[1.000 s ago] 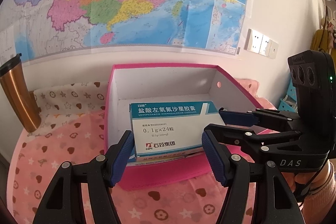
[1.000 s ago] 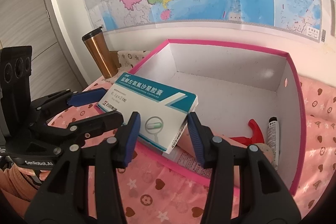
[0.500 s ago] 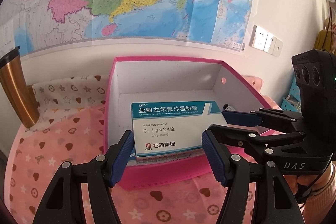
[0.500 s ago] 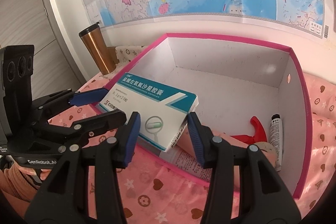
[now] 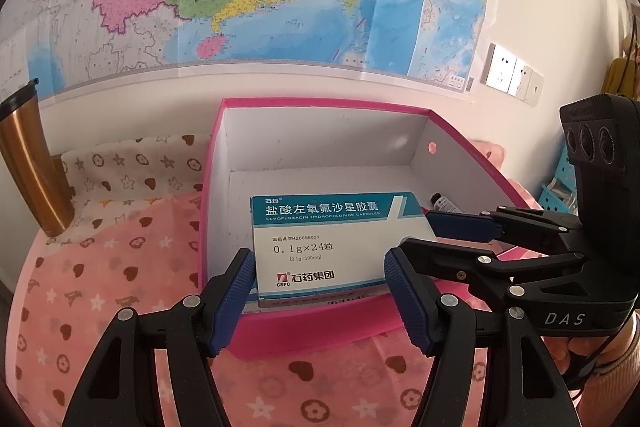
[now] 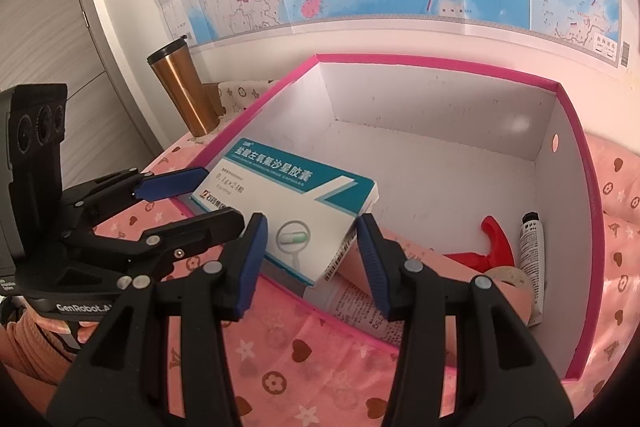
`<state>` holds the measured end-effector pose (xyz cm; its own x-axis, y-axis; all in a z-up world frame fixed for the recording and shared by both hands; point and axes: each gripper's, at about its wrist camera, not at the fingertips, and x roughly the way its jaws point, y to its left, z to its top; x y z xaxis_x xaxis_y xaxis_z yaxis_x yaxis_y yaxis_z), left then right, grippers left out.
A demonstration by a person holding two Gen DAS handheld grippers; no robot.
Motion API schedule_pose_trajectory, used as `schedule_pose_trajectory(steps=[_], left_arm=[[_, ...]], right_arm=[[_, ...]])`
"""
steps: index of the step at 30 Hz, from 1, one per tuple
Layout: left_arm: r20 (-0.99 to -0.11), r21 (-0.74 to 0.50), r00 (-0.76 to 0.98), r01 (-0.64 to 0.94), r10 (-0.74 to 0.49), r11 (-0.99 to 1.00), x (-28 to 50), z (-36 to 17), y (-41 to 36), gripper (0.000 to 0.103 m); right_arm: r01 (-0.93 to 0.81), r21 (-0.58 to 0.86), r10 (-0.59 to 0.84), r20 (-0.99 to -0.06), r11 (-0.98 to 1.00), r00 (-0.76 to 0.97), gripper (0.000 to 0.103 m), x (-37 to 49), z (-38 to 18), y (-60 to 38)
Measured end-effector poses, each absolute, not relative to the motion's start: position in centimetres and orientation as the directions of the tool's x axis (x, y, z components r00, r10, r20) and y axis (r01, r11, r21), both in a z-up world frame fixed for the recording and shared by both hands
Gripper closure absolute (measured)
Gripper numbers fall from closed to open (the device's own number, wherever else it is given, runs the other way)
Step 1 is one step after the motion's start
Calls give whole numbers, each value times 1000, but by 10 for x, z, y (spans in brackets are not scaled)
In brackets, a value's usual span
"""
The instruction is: Organize rigid objects
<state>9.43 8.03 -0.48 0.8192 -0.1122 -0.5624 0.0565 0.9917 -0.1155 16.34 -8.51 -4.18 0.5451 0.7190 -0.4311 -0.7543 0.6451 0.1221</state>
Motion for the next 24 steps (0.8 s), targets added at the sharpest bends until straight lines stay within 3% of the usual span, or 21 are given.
schedule_pose_trajectory(steps=[24], left_arm=[[-564,-100,819,56,-103,993,95,-7,81,35]], right_arm=[[-748,137,715,-444,650,540,54,169,-44,-84]])
